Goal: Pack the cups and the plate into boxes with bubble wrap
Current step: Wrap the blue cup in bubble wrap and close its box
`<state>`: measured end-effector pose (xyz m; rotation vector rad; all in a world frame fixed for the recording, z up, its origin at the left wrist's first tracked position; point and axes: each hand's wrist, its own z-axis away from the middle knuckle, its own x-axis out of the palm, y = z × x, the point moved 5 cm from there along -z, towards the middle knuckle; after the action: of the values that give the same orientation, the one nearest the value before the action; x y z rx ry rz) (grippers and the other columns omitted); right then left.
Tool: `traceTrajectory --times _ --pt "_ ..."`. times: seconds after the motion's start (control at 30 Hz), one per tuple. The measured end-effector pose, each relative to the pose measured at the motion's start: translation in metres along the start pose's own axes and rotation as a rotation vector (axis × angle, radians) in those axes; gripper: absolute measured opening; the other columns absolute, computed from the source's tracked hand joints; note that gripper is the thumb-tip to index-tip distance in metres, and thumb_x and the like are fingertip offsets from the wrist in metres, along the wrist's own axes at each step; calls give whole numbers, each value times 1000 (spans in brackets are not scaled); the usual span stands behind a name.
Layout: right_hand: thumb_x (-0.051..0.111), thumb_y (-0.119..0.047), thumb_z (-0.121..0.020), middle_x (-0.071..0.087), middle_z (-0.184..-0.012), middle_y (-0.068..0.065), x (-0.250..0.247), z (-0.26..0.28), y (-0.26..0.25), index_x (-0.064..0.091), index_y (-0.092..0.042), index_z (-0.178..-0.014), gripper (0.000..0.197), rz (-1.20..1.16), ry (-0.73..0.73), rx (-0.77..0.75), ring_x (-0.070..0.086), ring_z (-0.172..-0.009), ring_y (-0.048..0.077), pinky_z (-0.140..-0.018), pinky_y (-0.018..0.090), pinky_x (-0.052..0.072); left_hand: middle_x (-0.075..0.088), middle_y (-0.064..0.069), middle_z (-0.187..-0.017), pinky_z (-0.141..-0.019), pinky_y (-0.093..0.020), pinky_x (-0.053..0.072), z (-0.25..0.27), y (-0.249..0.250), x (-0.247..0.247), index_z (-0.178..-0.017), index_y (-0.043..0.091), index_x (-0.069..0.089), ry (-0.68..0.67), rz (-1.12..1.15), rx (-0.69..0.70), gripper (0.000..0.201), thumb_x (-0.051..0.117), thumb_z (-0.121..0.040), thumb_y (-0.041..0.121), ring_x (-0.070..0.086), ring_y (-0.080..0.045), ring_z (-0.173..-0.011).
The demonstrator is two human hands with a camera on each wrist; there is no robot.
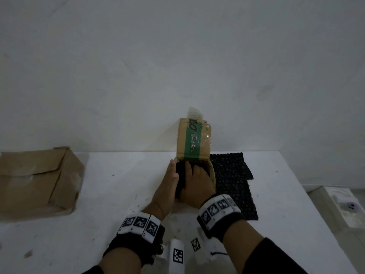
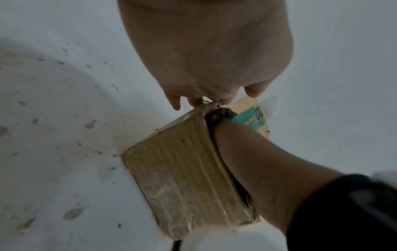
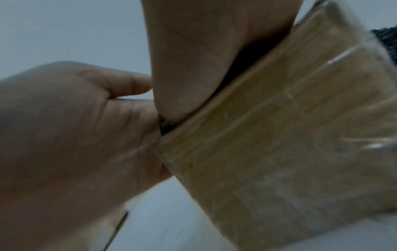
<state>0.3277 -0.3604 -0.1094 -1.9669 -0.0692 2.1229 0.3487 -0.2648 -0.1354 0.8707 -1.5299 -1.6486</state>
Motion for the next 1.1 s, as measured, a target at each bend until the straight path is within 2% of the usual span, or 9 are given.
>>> traceTrajectory --times 0.1,0.23,0.37,0.43,0.5,0.6,0.77,0.93,1.1 --pt "45 -35 -85 45 -129 18 -12 -10 6 27 -10 -137 60 -89 -75 64 45 -117 32 -97 39 36 7 12 -156 -120 -38 10 0 3 1 -148 29 8 6 -12 -26 72 26 -85 59 8 -1 -143" --pt "52 -28 -83 48 -126 15 -26 -8 12 35 -12 -128 50 -64 -202 -12 45 -118 32 -107 46 29 9 10 -156 -119 -32 9 3 15 0 -148 27 10 21 -180 -42 56 25 -97 45 8 -5 -143" --pt "52 -18 -80 46 -127 5 -65 9 29 48 -16 -123 43 -231 -53 -153 45 -116 22 -93 38 45 41 4 -144 -111 -54 20 -3 37 1 -137 35 34 187 -661 -136 54 31 -84 49 26 -24 -138" --pt "52 -15 -79 50 -120 4 -85 16 53 54 -16 -116 37 -255 74 -139 49 -109 21 -89 37 47 47 0 -136 -110 -55 22 -3 65 19 -132 26 40 265 -772 4 46 43 -87 36 28 -27 -136" --pt "52 -14 -81 53 -113 5 -97 21 88 57 -16 -111 31 -258 125 -62 51 -104 21 -83 32 46 49 -2 -128 -105 -50 31 -2 93 49 -128 18 44 278 -744 224 47 47 -82 31 39 -25 -126" --pt "54 -13 -83 53 -114 6 -96 26 145 56 -16 -114 31 -289 71 111 54 -103 23 -76 26 40 47 -3 -128 -104 -46 36 -6 104 104 -127 16 44 139 -616 333 50 48 -80 31 41 -22 -124" --pt "59 -15 -84 57 -109 10 -62 38 209 50 -5 -117 35 -464 -38 322 53 -94 21 -74 23 35 36 -2 -143 -114 -41 24 -23 75 177 -137 19 35 -5 -609 179 53 54 -88 23 26 -19 -137" --pt "64 -26 -86 54 -120 13 -18 41 234 38 -5 -128 54 -607 -182 421 55 -107 26 -74 25 41 38 -7 -137 -107 -42 32 -47 24 184 -134 20 36 94 -728 -99 53 55 -84 25 32 -28 -128" --pt "67 -26 -84 54 -111 12 10 33 240 30 -5 -135 66 -832 -214 503 54 -95 23 -61 22 46 20 -21 -146 -108 -46 30 -55 -3 172 -135 24 31 153 -791 -375 52 50 -87 24 26 -40 -131"
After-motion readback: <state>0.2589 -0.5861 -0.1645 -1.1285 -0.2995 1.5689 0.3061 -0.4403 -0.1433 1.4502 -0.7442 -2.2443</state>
